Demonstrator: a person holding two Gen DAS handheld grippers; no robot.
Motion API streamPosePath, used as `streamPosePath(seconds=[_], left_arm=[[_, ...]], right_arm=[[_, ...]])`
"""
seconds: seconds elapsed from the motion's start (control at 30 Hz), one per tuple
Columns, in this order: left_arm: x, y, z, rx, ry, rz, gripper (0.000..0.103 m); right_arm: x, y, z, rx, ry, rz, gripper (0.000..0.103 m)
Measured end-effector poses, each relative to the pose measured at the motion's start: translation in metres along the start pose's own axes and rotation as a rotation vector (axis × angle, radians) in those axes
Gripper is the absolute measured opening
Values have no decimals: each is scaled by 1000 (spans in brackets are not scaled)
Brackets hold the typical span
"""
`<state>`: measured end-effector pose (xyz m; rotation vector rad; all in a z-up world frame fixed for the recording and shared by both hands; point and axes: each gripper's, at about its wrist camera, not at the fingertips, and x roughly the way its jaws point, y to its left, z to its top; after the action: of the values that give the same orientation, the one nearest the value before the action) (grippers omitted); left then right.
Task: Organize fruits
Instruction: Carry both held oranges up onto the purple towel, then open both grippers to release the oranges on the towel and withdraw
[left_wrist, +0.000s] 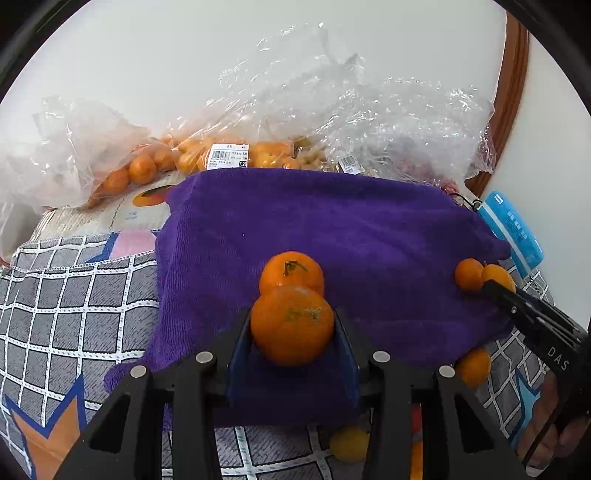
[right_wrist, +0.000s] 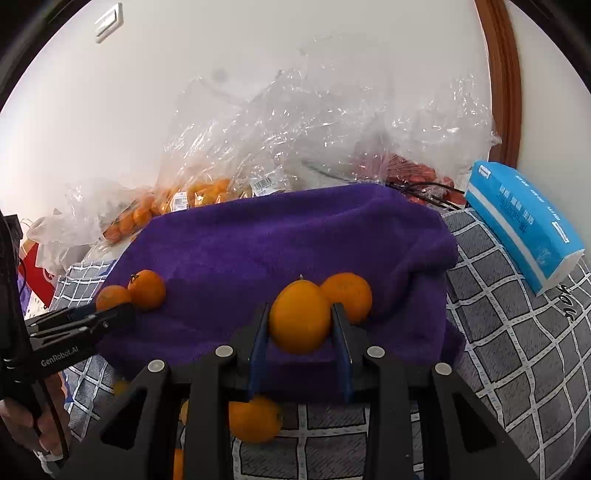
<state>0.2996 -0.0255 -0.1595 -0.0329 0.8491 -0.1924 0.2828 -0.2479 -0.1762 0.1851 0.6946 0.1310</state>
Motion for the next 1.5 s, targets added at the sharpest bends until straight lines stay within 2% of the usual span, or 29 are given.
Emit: streamPosePath(seconds=[0.43,1.03,1.1,1.2,1.3,1.5], left_arm=[[2,-6,-2,16,13,-9,41],[6,-9,-6,35,35,20,41],[3,-10,-5,38,33,19,45],[-6,-10,-3,43,2,20,58],[-14,-14,-1,57,-20,22,60],[-30,-21,-4,97,-22,46,60]], right_arm=[[10,-1,-4,2,39,-2,33],[5,7,-6,-47,10,-16,34],[1,7,-6,-46,-4,-21,40],[-7,10,-4,-51,-40,-25,59],[-15,17,-4,-76,-60,-37,60],[-32,22,-10,-70,-41,-69,61]])
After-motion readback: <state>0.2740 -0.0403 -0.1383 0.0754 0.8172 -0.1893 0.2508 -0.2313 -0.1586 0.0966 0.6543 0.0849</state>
